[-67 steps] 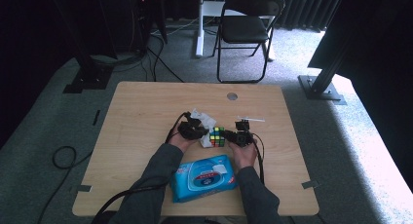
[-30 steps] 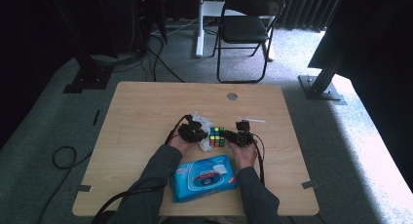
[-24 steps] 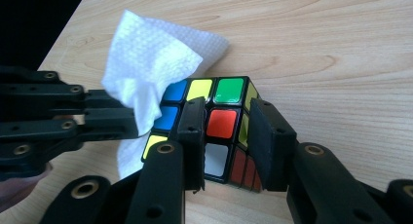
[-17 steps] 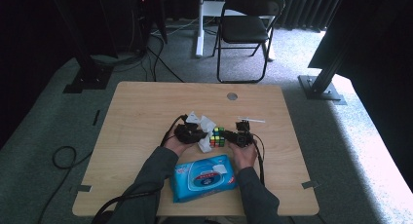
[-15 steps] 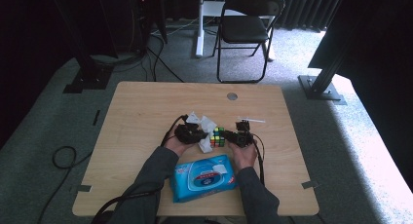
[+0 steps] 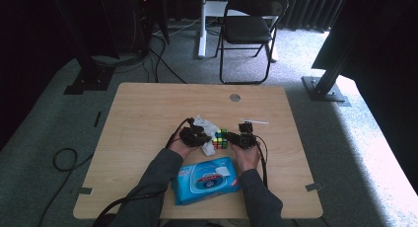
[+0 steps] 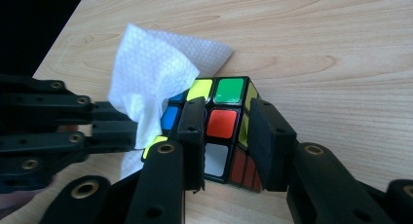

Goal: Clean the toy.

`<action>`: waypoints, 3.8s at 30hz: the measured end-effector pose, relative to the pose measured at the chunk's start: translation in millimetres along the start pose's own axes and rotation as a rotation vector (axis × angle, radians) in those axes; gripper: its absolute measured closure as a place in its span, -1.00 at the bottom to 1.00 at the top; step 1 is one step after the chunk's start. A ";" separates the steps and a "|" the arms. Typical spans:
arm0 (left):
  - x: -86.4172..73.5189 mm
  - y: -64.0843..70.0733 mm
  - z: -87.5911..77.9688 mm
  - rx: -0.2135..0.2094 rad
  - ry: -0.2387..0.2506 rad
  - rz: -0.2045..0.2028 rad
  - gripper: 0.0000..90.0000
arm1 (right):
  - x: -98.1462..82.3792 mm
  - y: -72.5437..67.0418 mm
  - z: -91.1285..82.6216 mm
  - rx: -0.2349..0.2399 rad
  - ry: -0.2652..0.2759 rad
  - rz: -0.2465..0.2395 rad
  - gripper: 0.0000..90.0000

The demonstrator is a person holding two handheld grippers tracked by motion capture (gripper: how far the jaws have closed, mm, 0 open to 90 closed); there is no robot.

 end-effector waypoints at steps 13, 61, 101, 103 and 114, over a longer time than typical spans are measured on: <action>-12.1 -5.4 18.3 -0.045 -0.077 -0.012 0.83 | 0.0 -0.3 0.0 -0.003 0.000 0.002 0.52; 3.3 8.3 -18.1 -0.044 0.046 0.036 0.80 | -0.9 0.6 0.2 0.006 0.006 0.013 0.52; -13.3 2.4 16.6 -0.055 -0.119 0.032 0.80 | -0.5 0.5 0.3 0.005 0.002 0.018 0.52; -13.3 2.6 16.6 -0.055 -0.120 0.033 0.80 | -0.6 0.5 0.3 0.004 0.003 0.018 0.52; -13.8 2.7 16.1 -0.020 -0.116 0.047 0.78 | -1.0 0.5 0.2 0.004 0.004 0.024 0.52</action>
Point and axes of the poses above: each handheld gripper's, and its own axes: z roughly forward along the jaws, x roughly out of its top, y roughly to its right, the point moved 5 cm from there along z, roughly forward along the jaws, and after that the axes turned 9 degrees about -x, right-handed, at the moved point
